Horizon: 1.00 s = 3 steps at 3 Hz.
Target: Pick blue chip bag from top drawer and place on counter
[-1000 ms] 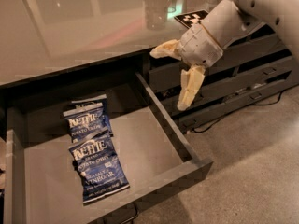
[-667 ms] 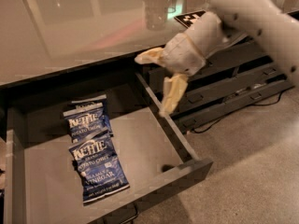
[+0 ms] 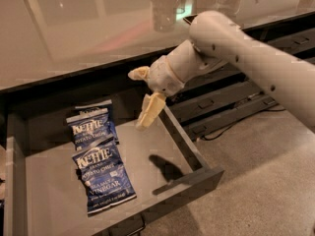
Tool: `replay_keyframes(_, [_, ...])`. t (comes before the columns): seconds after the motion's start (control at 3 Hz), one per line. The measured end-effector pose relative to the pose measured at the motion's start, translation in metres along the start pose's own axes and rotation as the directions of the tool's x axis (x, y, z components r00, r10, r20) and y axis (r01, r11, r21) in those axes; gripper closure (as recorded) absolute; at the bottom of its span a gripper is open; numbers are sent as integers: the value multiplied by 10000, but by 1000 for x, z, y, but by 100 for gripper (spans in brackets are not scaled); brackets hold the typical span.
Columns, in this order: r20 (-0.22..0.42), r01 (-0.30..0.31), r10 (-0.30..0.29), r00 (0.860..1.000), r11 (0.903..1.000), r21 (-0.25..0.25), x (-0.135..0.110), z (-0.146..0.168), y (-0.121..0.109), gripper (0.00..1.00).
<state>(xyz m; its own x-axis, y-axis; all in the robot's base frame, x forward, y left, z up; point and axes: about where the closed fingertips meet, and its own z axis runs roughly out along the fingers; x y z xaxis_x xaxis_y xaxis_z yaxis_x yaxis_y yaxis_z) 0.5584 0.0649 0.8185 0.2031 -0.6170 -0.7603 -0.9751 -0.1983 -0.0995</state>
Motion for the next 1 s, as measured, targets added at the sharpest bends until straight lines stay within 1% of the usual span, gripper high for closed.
replay_keyframes(0.33, [-418, -736, 727, 9965, 9971, -204, 19, 39, -4, 0])
replay_keyframes(0.67, [-803, -1187, 1122, 9904, 9896, -810, 30, 73, 11, 0])
replay_keyframes(1.0, [-963, -1207, 1065, 9896, 9803, -1562, 30, 104, 26, 0])
